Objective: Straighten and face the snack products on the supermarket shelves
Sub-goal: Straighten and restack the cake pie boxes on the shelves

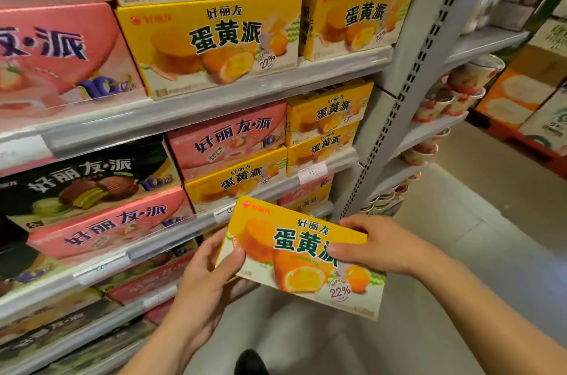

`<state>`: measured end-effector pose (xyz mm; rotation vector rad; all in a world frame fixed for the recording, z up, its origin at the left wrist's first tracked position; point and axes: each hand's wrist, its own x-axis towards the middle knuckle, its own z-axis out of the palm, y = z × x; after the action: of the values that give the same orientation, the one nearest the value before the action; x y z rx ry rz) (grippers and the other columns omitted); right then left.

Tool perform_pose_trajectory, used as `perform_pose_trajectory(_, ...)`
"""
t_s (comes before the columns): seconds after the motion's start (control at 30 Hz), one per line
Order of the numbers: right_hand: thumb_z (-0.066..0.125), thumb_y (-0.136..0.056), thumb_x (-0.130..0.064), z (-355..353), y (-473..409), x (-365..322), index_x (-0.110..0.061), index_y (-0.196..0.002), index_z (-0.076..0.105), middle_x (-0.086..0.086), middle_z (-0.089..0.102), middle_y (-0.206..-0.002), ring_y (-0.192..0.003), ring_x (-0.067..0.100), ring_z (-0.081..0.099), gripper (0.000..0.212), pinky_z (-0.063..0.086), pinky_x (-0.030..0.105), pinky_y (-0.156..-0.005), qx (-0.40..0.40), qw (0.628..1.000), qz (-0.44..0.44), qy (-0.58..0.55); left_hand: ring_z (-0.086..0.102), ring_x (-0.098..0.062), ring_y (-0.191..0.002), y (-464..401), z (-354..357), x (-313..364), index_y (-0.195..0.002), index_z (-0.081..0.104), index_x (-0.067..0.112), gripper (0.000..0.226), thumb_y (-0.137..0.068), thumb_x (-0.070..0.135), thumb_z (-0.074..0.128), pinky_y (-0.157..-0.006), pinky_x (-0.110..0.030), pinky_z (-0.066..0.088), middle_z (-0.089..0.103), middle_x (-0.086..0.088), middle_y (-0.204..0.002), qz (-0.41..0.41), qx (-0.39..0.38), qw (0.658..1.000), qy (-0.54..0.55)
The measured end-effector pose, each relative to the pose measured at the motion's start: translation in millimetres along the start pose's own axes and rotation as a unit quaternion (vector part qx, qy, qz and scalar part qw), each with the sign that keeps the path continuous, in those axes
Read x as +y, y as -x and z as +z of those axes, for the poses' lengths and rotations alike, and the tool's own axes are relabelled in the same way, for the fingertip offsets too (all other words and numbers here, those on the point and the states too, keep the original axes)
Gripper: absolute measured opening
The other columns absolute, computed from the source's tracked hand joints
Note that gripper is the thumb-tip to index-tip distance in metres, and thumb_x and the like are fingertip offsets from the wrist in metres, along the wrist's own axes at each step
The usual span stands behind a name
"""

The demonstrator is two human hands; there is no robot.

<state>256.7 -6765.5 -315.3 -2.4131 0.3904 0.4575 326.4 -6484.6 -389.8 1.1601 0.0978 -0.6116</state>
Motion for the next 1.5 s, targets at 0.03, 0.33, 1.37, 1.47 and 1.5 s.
perform_pose_trajectory(0.03,0.065,-0.066,-0.076,-6.7,-9.0,-0.3,-0.044,-0.093,0.060,-0.020,0.070,-0.097,-0.085,-0.005,0.066,0.042,0.055,0.031,-0.084,-0.005,1.000,-0.003,0.009,0.069,-0.031,-0.103,-9.9,2.4,1.4,-0.124,0.059,0.022,0.061,-0.067,0.025,0.079,-0.072,-0.037,0.058,0.070,-0.010,-0.116,-0.001,-0.004,1.000,0.009)
perform_pose_trajectory(0.33,0.080,-0.074,-0.042,-52.5,-63.1,21.2,-0.040,-0.104,0.063,-0.014,0.072,-0.096,-0.083,0.000,0.068,0.035,0.055,0.028,-0.083,-0.054,0.997,-0.017,-0.052,0.046,0.000,-0.125,-59.7,25.9,49.8,-0.135,0.043,0.041,0.064,-0.078,0.067,0.057,-0.099,-0.030,0.043,0.045,0.018,-0.139,0.187,0.022,0.900,-0.392)
perform_pose_trajectory(1.37,0.078,-0.077,-0.039,-132.9,-145.1,86.1,-0.049,-0.119,0.035,-0.021,0.049,-0.112,-0.093,-0.006,0.055,0.061,0.042,0.001,-0.069,-0.103,0.977,-0.187,0.013,0.057,-0.043,-0.084,-120.1,94.9,113.0,-0.112,0.058,0.001,0.065,-0.063,0.031,0.089,-0.072,-0.049,0.046,0.061,-0.024,-0.095,0.219,0.323,0.405,-0.827)
perform_pose_trajectory(1.47,0.078,-0.077,-0.038,-133.6,-147.2,86.1,-0.050,-0.114,0.040,-0.023,0.046,-0.112,-0.094,-0.009,0.052,0.055,0.039,-0.002,-0.066,-0.113,0.970,-0.213,0.029,0.051,-0.040,-0.083,-106.6,96.9,106.8,-0.114,0.058,0.000,0.068,-0.062,0.031,0.089,-0.074,-0.048,0.042,0.056,-0.023,-0.097,0.269,0.320,0.407,-0.812)
perform_pose_trajectory(1.5,0.079,-0.076,-0.036,-133.9,-147.9,86.4,-0.050,-0.111,0.043,-0.022,0.048,-0.112,-0.093,-0.010,0.055,0.052,0.039,-0.001,-0.066,-0.119,0.969,-0.215,0.023,0.051,-0.040,-0.083,-102.3,97.8,103.4,-0.116,0.058,0.000,0.070,-0.061,0.029,0.090,-0.076,-0.049,0.042,0.056,-0.023,-0.097,0.276,0.322,0.417,-0.804)
